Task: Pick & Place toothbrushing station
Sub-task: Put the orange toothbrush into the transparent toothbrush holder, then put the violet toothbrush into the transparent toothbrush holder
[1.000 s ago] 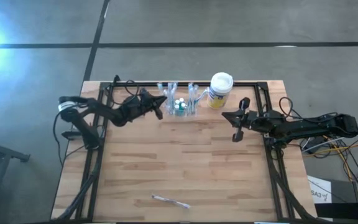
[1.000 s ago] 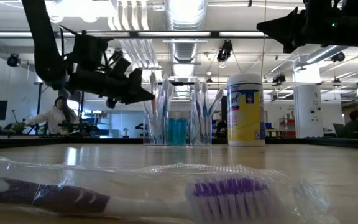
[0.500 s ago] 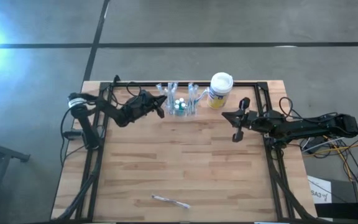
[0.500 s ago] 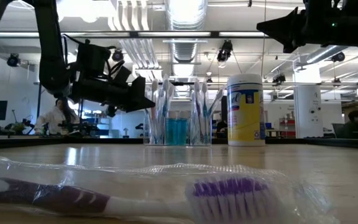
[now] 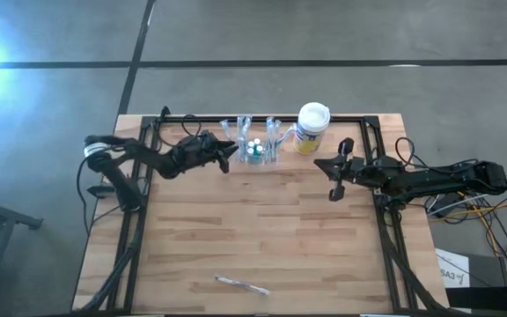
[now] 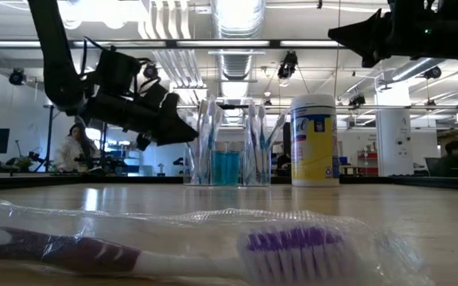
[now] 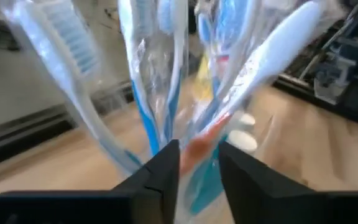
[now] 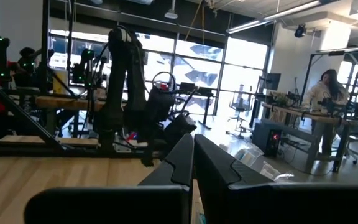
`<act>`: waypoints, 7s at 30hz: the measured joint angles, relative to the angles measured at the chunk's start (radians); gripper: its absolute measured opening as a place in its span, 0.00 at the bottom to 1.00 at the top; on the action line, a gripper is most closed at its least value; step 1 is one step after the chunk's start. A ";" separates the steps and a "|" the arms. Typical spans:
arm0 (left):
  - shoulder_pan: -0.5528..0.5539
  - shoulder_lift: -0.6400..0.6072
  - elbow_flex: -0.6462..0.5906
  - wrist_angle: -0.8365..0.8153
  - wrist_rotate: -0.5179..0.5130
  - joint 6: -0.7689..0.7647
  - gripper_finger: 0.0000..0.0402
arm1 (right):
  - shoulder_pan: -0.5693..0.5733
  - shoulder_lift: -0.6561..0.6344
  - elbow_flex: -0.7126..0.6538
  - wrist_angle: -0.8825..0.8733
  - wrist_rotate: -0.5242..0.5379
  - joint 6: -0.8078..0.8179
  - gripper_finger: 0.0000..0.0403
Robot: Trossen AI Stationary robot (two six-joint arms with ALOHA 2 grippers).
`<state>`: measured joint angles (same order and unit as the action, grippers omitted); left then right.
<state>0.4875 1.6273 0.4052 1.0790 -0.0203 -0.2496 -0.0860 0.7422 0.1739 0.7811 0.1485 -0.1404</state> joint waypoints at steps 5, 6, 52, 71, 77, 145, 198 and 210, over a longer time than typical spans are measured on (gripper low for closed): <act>0.002 -0.066 0.000 -0.086 0.020 0.001 0.46 | 0.000 0.000 0.016 0.000 -0.001 -0.001 0.02; 0.002 -0.080 0.000 -0.084 0.029 0.001 0.49 | 0.000 0.000 0.018 -0.004 -0.003 -0.002 0.02; 0.001 -1.527 -0.298 -1.008 0.356 0.303 0.02 | 0.000 0.109 0.055 -0.045 -0.042 0.046 0.02; -0.037 -1.568 -0.396 -0.992 0.428 0.265 0.01 | 0.001 0.118 0.062 -0.041 -0.041 0.043 0.02; -0.139 -1.570 -0.397 -0.948 0.446 0.268 0.00 | 0.001 0.119 0.062 -0.041 -0.041 0.050 0.02; -0.194 -1.563 -0.395 -1.036 0.229 -0.152 0.02 | 0.549 1.743 2.017 -1.535 -0.352 0.765 0.57; -0.196 -1.544 -0.394 -0.999 0.356 -0.208 0.03 | 0.512 1.785 2.028 -1.977 0.141 0.383 0.03; -0.228 -1.540 -0.394 -0.930 0.425 -0.237 0.03 | 0.509 1.715 2.026 -2.091 0.653 0.178 0.02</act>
<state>0.2593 0.0872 0.0109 0.1493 0.4043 -0.4864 0.4234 2.4576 2.2002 -1.3095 0.8011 0.0378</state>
